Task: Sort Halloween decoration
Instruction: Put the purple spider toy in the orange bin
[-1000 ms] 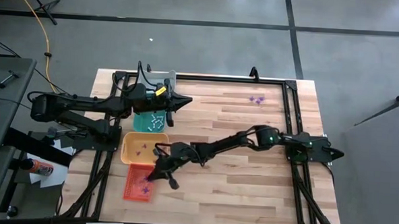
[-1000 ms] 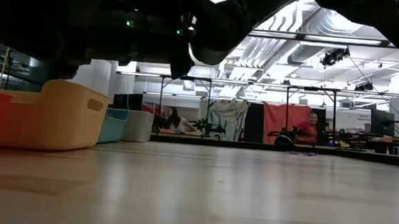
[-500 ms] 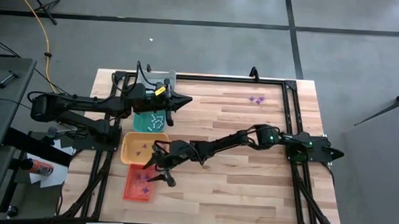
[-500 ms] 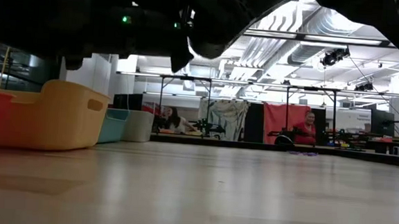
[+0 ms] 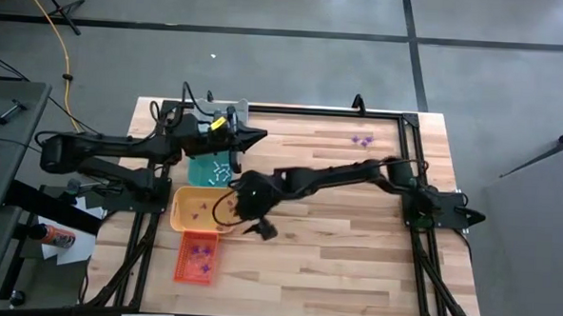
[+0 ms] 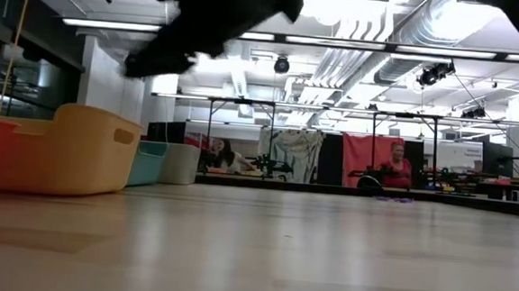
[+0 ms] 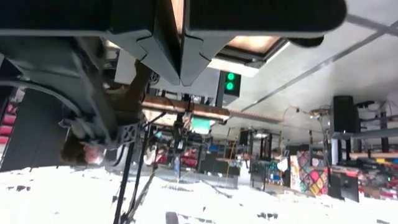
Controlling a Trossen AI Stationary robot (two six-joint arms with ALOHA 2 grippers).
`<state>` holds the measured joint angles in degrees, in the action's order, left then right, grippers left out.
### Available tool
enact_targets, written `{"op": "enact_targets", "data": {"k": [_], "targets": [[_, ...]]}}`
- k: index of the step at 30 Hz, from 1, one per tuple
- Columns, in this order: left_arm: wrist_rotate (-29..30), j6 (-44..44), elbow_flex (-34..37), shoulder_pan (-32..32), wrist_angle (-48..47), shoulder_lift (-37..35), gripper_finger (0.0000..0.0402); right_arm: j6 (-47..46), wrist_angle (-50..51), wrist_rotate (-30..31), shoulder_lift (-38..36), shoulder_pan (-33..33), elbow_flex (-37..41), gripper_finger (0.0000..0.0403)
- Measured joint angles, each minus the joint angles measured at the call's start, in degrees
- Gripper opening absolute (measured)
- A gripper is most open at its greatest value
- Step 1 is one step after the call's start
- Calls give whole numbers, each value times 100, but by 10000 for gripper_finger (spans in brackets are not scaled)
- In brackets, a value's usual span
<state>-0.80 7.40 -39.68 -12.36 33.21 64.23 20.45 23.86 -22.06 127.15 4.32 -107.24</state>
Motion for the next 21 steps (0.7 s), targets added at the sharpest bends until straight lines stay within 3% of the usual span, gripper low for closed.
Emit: {"op": "enact_targets", "data": {"k": [5,8,15,21], "targets": [[20,-7,0,0,-86,-235,0,453,2109,-47,-367,-313,133,275],[108,-6,0,0,-196,-325,0,422,2672,-157,-691,-504,752,275],[279,-7,0,0,-265,-354,0,-742,1491,-15,-2701,-728,4175,275],[299,-7,0,0,-385,-354,0,-3591,264,1165,-5009,-634,6590,275]]}}
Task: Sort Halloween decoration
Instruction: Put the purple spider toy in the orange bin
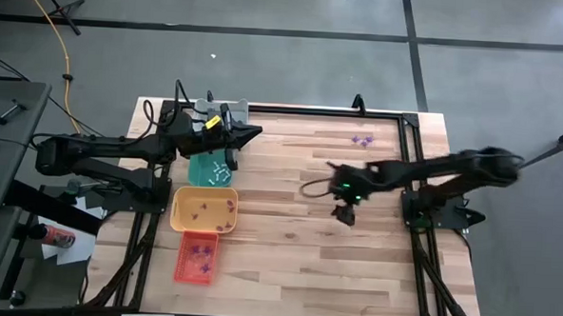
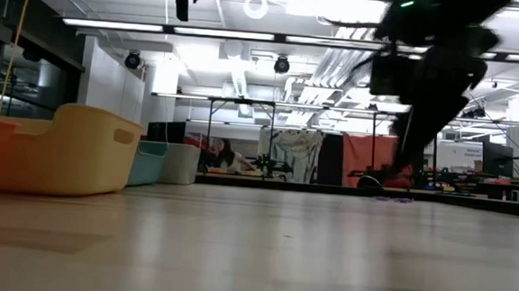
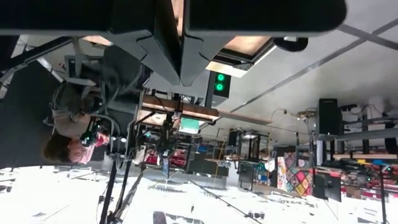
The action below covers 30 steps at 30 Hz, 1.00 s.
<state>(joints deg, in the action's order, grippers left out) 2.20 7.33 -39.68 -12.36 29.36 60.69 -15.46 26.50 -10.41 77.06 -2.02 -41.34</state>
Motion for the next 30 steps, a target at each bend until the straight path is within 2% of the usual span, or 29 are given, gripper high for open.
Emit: {"op": "enact_targets", "data": {"k": [3,7,11,13,16,18,21,24,27,28,30], "targets": [[0,4,0,0,-130,0,0,-1465,-589,337,-933,50,669,275],[0,39,2,0,-652,4,0,-2201,-2220,713,-1745,52,1204,275],[-161,205,4,8,-934,4,0,-1633,-4008,964,-1917,-75,1282,275],[-366,205,4,13,-1004,4,0,-1049,-4435,945,-1865,-133,1127,274],[-578,246,4,15,-1093,4,0,-257,-4501,929,-1732,-187,705,263],[-647,310,4,15,-1070,4,0,138,-4472,925,-1618,-215,429,243],[-704,417,4,65,-942,4,0,657,-4485,929,-1431,-228,-13,188],[-717,377,4,154,-909,6,0,1023,-4482,908,-1188,-250,-368,107],[-724,352,4,234,-889,7,0,1141,-4488,616,-938,-380,-628,24],[-723,352,4,259,-886,19,0,1142,-4473,492,-871,-433,-670,13],[-722,310,4,308,-902,35,0,1061,-4477,310,-706,-529,-761,20]]}}
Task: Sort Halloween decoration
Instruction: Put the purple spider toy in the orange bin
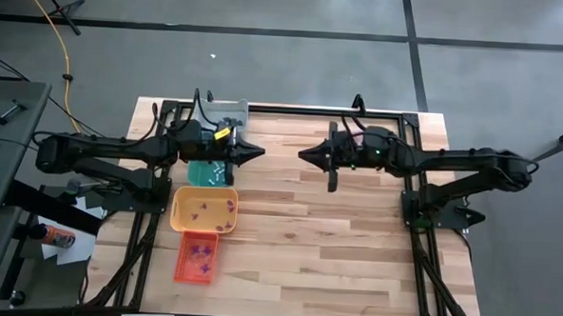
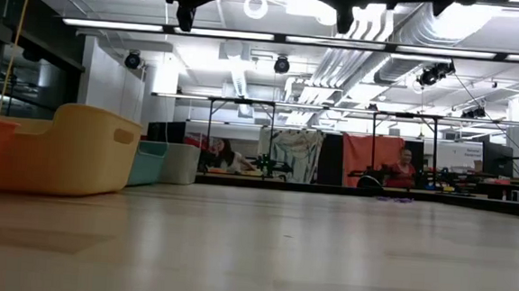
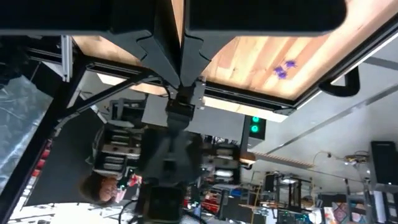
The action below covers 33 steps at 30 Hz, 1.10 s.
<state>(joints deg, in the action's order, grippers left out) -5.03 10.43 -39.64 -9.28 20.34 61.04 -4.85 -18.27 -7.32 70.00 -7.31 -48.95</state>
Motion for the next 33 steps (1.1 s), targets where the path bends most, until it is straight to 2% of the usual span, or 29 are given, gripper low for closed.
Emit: {"op": "enact_targets", "data": {"k": [3,7,12,14,17,19,21,24,29,33], "targets": [[-1,-11,2,62,28,18,0,-49,6,-43,170,-76,-63,25],[-1,-13,2,127,31,24,0,-23,3,-54,255,-137,-116,4],[1,-13,2,153,45,24,0,-189,327,230,238,-322,-122,20],[1,-13,2,153,40,24,0,-623,694,578,228,-486,-128,24],[1,-13,2,153,40,24,0,-1898,2068,1140,250,-972,-208,35],[1,-13,2,153,42,24,0,-2312,3072,1282,325,-1387,-242,49],[1,-14,2,151,40,24,0,-2319,3864,1286,420,-1808,-278,70],[1,-13,2,151,40,24,0,-2345,4507,1277,698,-2446,-290,110],[3,-13,2,151,25,24,0,-2619,4826,1256,1382,-3307,-290,184],[3,-13,2,151,2,24,0,-2649,4739,1146,1874,-3767,-290,222]]}}
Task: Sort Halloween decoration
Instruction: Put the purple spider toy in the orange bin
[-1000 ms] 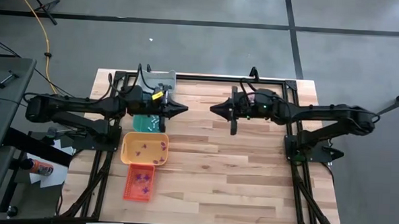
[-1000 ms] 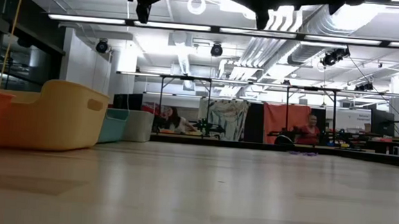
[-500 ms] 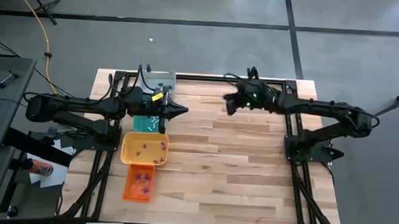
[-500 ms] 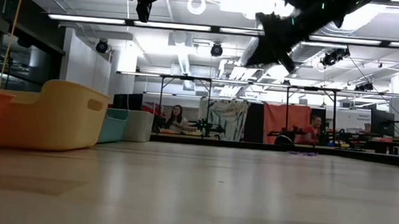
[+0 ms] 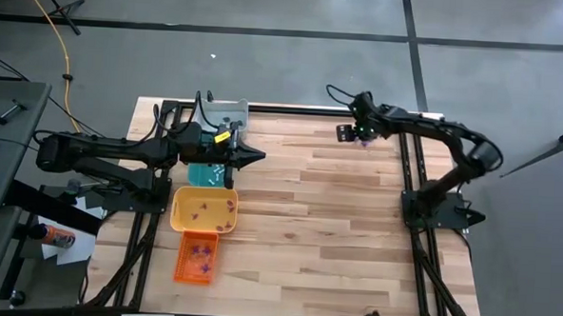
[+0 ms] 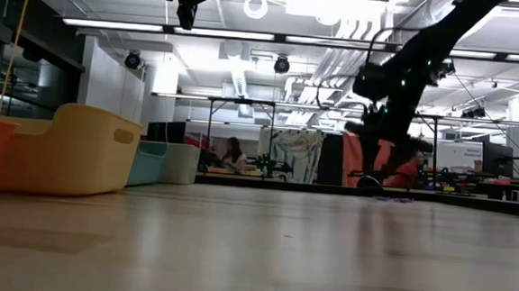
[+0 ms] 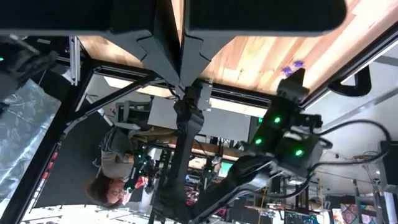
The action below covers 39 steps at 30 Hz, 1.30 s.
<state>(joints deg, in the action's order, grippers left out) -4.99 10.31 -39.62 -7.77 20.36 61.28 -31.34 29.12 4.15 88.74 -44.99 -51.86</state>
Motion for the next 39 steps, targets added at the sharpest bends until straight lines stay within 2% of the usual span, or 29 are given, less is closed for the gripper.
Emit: {"op": "enact_targets", "data": {"k": [7,17,21,26,28,34,39], "targets": [[2,2,0,-2,-1,0,0,-146,-10,-147,623,-337,0,229],[7,11,0,-2,-1,0,0,-73,-140,-4,1025,-340,-21,193],[7,15,0,-2,-3,0,0,168,-61,165,1056,-302,-22,141],[7,15,0,-2,-115,0,0,402,-43,155,1044,-199,-13,24],[7,30,0,-1,-218,0,0,575,-79,174,980,-81,2,11],[7,208,0,-1,-295,0,0,1101,-383,-515,225,489,26,4],[7,204,0,-12,-305,0,0,1649,-1547,-1833,-535,1282,16,2]]}}
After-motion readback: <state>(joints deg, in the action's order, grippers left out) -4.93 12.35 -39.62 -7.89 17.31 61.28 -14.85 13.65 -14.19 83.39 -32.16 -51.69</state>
